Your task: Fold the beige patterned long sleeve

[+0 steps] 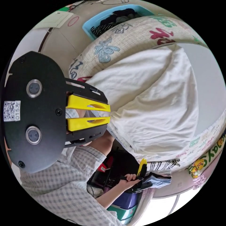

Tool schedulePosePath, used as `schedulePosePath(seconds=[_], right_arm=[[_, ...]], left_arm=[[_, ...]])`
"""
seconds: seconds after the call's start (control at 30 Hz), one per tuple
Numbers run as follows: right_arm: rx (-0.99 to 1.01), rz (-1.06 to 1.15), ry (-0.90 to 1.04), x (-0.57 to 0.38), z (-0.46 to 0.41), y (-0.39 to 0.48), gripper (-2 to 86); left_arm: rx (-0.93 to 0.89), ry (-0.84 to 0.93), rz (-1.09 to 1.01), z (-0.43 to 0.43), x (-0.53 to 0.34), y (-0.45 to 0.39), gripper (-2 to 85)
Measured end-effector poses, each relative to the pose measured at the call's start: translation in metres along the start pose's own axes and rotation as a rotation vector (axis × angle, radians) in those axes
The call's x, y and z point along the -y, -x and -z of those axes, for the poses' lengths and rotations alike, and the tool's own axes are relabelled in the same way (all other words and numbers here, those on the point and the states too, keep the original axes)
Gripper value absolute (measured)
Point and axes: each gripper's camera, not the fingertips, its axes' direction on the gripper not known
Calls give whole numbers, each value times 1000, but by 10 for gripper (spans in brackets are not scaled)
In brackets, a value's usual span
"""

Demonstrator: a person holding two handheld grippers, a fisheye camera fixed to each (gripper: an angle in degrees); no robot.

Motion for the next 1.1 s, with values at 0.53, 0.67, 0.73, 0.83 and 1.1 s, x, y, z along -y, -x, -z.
schedulePosePath(seconds=[0.53, 0.67, 0.73, 0.83, 1.1], right_arm=[[110, -122, -150, -130, -13, -55, -8], [195, -155, -152, -141, -17, -76, -8], [213, -160, -153, -145, -14, -86, -8], [231, -147, -153, -154, -3, -98, -8], [256, -189, -235, -222, 48, -121, -9]], left_arm=[[10, -207, -434, -61, 341, -184, 86], [158, -44, -436, -142, 396, -222, 100], [251, 49, -461, -175, 406, -237, 100], [481, 120, -493, -216, 409, -241, 51], [204, -129, -292, -130, 409, -197, 6]])
